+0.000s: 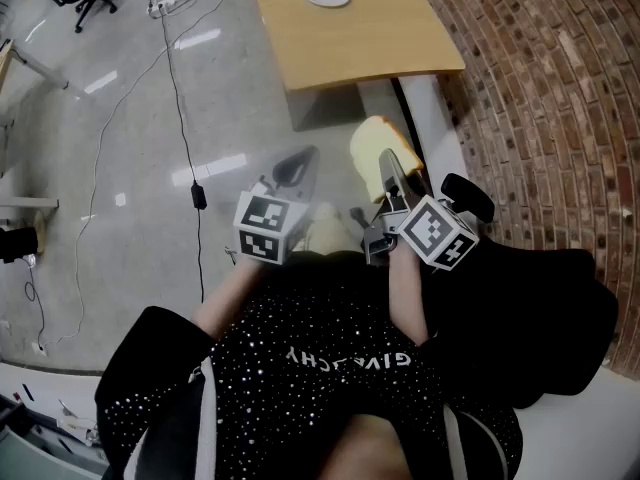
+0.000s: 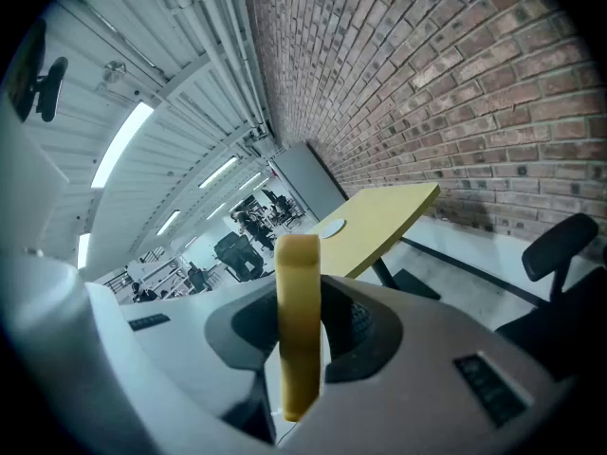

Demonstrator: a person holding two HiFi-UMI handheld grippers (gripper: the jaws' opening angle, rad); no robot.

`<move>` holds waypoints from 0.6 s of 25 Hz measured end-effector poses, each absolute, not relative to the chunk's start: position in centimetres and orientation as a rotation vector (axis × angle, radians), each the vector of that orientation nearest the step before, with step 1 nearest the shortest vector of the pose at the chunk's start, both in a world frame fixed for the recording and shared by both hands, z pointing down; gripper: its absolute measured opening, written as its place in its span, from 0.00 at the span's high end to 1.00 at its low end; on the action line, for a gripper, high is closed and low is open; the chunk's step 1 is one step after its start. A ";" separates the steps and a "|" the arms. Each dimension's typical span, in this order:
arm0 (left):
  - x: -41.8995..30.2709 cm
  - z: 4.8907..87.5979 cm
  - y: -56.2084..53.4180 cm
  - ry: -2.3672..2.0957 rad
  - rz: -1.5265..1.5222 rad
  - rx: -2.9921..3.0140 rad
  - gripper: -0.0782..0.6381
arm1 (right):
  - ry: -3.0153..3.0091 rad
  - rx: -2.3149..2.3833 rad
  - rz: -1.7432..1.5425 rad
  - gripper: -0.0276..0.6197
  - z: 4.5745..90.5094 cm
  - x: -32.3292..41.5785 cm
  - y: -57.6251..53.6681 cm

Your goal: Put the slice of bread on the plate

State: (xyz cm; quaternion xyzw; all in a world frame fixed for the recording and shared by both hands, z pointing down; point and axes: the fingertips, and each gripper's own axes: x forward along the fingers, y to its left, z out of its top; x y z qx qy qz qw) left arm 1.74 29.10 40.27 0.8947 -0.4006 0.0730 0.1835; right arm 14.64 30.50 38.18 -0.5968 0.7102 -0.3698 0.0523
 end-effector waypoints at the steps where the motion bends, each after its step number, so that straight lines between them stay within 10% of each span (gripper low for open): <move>1: 1.5 40.3 28.7 -1.130 0.208 2.522 0.88 | 2.152 -1.810 -1.129 0.81 38.1 14.5 30.1; 15: 2.1 41.0 18.6 -1.152 0.205 2.499 0.88 | 2.156 -1.758 -1.164 0.81 38.3 15.4 20.1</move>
